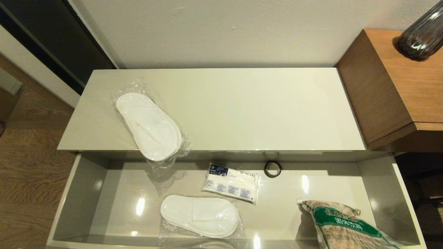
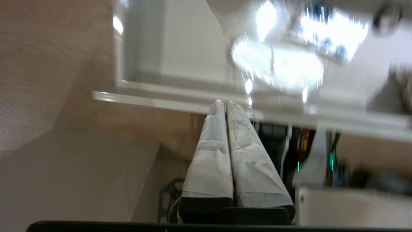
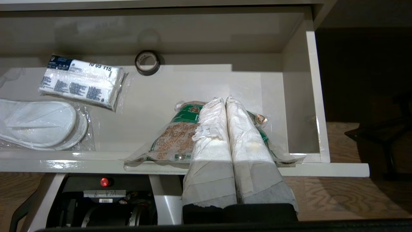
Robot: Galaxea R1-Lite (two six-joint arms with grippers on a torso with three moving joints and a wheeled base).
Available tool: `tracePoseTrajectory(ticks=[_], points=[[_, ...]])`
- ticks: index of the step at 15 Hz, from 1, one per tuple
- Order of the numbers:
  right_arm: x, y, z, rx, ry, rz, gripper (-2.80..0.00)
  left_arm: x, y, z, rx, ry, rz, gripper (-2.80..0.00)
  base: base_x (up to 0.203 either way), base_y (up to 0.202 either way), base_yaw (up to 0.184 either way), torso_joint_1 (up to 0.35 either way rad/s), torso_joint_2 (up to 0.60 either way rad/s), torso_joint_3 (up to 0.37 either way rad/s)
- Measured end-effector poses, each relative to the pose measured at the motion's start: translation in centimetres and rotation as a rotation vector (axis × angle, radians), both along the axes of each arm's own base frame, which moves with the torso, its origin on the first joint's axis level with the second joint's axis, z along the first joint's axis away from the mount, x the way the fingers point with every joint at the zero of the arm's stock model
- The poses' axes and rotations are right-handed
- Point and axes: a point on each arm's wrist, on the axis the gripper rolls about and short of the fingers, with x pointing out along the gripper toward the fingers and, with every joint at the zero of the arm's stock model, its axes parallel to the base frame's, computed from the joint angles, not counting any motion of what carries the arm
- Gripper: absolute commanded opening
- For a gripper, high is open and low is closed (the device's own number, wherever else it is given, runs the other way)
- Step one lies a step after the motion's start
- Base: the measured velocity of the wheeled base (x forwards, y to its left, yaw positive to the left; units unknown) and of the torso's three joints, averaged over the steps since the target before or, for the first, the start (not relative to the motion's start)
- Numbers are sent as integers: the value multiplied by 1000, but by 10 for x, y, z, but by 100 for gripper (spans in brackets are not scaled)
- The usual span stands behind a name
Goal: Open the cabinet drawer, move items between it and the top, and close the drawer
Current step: Take out the solid drinks from the drawer
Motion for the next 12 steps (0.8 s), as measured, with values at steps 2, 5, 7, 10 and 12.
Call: tracePoseTrajectory(ticks=[2,5,7,10,12], points=[[0,0,0,0,0,0,-280,-33,9,-5,6,-94,66,-280,0,0,0,0,0,0],[0,0,0,0,0,0,-280,-81,13,-40,90,-163,118,-280,0,0,0,0,0,0],[0,0,0,0,0,0,-280,-108,13,-72,124,-140,137,-280,0,0,0,0,0,0],[0,0,0,0,1,-1,-280,-130,-3,-106,125,-62,144,-280,0,0,0,0,0,0],[0,0,0,0,0,-1,-280,-136,-4,-127,115,-48,120,-280,0,0,0,0,0,0]])
